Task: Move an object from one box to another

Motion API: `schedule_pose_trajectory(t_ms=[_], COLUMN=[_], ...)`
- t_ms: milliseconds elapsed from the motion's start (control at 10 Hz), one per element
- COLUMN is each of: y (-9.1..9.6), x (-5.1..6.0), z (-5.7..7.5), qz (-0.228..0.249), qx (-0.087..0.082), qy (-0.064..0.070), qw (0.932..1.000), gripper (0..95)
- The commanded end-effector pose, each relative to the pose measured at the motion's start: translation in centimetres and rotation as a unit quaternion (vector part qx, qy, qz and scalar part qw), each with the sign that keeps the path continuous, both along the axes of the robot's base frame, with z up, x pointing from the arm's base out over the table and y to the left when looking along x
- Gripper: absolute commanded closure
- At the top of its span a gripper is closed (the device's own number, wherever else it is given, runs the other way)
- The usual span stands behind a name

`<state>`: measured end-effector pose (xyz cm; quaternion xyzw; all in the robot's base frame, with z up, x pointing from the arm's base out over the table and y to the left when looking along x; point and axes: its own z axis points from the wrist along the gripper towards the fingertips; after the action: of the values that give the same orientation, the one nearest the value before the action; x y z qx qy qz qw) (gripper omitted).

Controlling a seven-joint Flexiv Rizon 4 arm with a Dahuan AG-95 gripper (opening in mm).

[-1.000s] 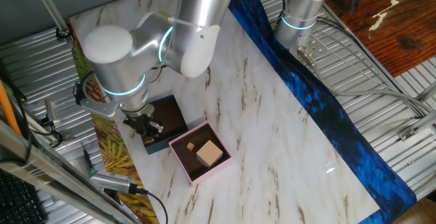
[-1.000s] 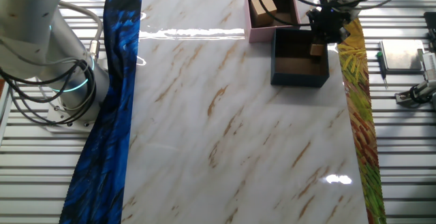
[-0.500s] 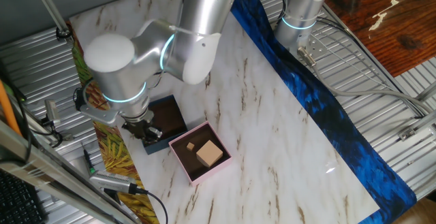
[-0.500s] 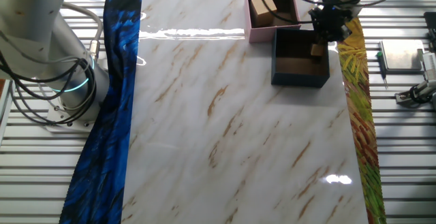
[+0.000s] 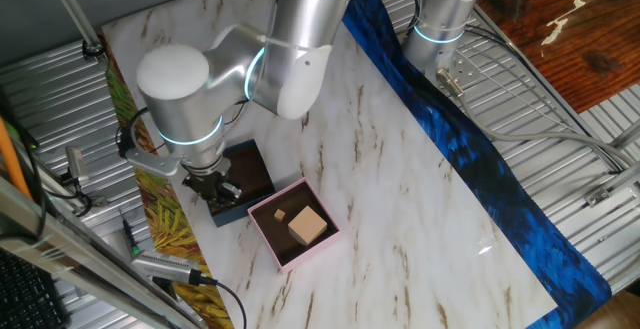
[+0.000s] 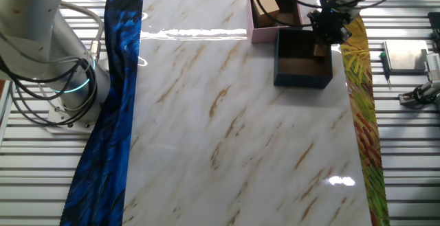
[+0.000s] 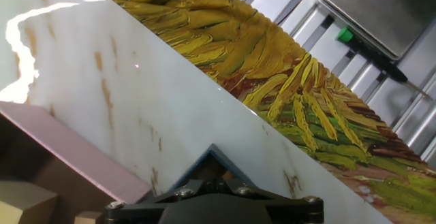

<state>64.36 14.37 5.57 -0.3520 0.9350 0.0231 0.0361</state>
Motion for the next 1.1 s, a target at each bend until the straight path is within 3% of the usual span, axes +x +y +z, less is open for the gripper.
schedule_pose_trajectory(t_ms=[100,1100], y=[-0.07,-0.07], x=[-0.12,-0.12], z=[0.08,0.08], qz=[0.008,0.001], qx=[0.000,-0.002], qy=[-0.003,0.007], qw=[1.0000,1.0000], gripper=[95.0,95.0])
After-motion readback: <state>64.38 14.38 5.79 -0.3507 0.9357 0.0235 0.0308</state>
